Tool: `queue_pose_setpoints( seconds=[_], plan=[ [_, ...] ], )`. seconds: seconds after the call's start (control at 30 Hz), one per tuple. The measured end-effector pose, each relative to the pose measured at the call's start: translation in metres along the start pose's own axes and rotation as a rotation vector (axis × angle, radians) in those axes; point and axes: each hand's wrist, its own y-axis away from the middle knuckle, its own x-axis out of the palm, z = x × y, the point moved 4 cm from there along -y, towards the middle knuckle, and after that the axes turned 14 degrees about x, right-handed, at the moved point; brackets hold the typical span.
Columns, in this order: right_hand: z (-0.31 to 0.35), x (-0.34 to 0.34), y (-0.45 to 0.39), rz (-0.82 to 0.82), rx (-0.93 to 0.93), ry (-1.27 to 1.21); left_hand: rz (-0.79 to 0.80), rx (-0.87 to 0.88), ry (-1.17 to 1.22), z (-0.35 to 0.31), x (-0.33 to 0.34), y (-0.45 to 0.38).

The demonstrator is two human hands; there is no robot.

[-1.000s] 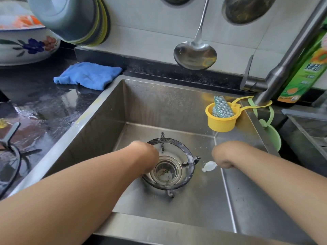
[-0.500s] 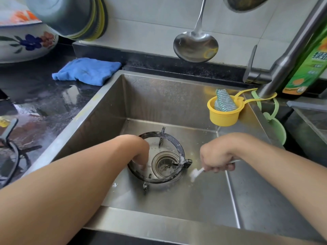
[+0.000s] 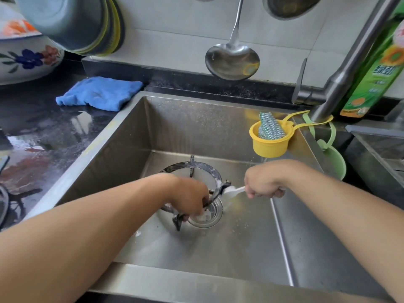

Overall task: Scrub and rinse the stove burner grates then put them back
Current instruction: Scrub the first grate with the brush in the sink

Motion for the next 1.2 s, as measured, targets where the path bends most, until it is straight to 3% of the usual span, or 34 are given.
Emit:
queue_pose_setpoints(
  seconds=[0.13, 0.23, 0.33, 0.47, 0.6, 0.73, 0.8, 0.9, 1.07, 1.2],
  plan=[
    [0.017, -0.009, 0.003, -0.326, -0.077, 0.221, -0.070, 0.004, 0.017, 0.007, -0.011, 0.002],
    [0.025, -0.009, -0.006, -0.399, -0.050, 0.217, -0.018, 0.018, -0.030, 0.003, -0.003, 0.001],
    [0.014, -0.018, -0.005, -0.457, 0.000, 0.221, -0.079, 0.021, 0.025, 0.004, -0.009, 0.000],
    [0.013, -0.008, 0.013, -0.373, 0.073, 0.342, -0.068, 0.019, 0.077, 0.007, -0.008, -0.001],
    [0.013, -0.023, 0.018, -0.440, 0.011, 0.503, -0.049, 0.027, 0.076, 0.009, -0.005, 0.000],
    [0.004, -0.007, 0.012, -0.221, 0.003, 0.756, -0.044, 0.031, 0.044, 0.007, -0.005, 0.000],
    [0.001, -0.008, 0.008, -0.272, -0.042, 0.624, -0.085, 0.025, 0.037, 0.004, -0.010, 0.001],
    [0.014, -0.017, 0.004, -0.522, -0.147, 0.481, -0.108, 0.023, 0.032, 0.001, -0.014, 0.001],
    [0.012, -0.010, 0.007, -0.326, -0.059, 0.595, -0.143, 0.027, 0.046, -0.002, -0.015, 0.000],
    [0.016, -0.011, 0.002, -0.408, -0.014, 0.363, -0.155, 0.030, 0.075, -0.001, -0.016, 0.000]
  ],
)
